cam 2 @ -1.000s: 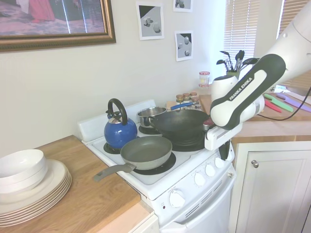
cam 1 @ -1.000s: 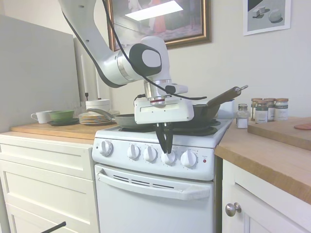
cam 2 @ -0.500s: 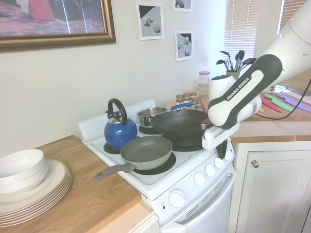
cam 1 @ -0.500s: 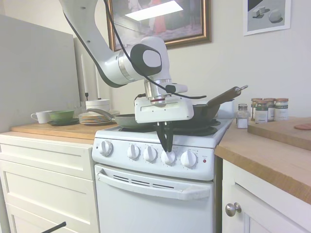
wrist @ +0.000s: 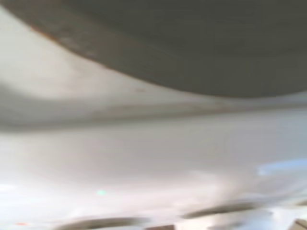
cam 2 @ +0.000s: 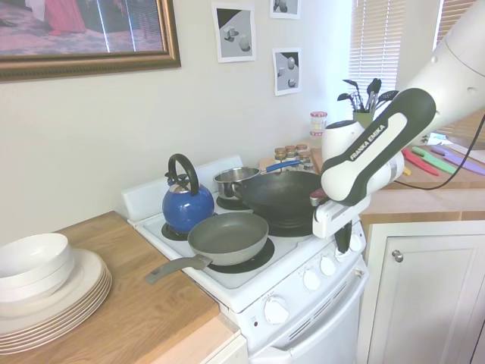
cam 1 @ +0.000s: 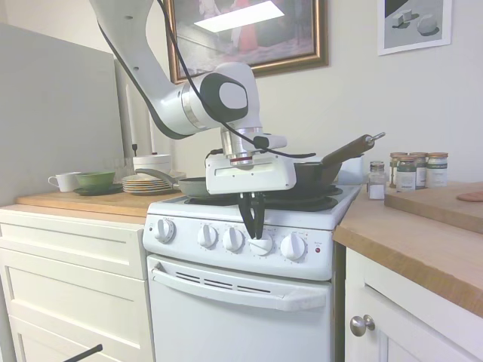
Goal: Turn on the stove on the top right
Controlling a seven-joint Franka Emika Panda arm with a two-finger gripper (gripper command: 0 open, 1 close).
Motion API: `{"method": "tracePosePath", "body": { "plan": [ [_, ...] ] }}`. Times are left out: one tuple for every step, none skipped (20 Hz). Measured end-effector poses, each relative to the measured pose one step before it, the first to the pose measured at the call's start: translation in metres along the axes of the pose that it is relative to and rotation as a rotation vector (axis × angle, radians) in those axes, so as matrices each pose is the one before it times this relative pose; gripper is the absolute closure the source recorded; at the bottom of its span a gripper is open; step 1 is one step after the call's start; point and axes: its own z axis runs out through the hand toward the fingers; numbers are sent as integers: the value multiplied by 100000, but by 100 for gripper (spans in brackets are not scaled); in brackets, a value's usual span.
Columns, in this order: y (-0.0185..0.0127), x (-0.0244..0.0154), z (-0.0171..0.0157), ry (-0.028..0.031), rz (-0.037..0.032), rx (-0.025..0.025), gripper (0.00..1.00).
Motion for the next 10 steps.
{"method": "tracePosePath", "body": {
  "plan": [
    [-147, -104, 56, -127, -162, -11, 100],
    [-58, -47, 60, -132, -24, -23, 100],
    [1, -9, 65, -138, 81, -29, 100],
    [4, -6, 61, -140, 110, -5, 100],
    [-1, -9, 56, -127, 83, -11, 100],
    [-6, -14, 71, -186, 136, 9, 100],
    [-3, -21, 127, -272, 145, -52, 100],
    [-4, -27, 200, -335, 119, -133, 100],
    [12, -31, 281, -448, 112, -265, 100],
    [17, -25, 293, -394, 45, -324, 100]
  ]
}}
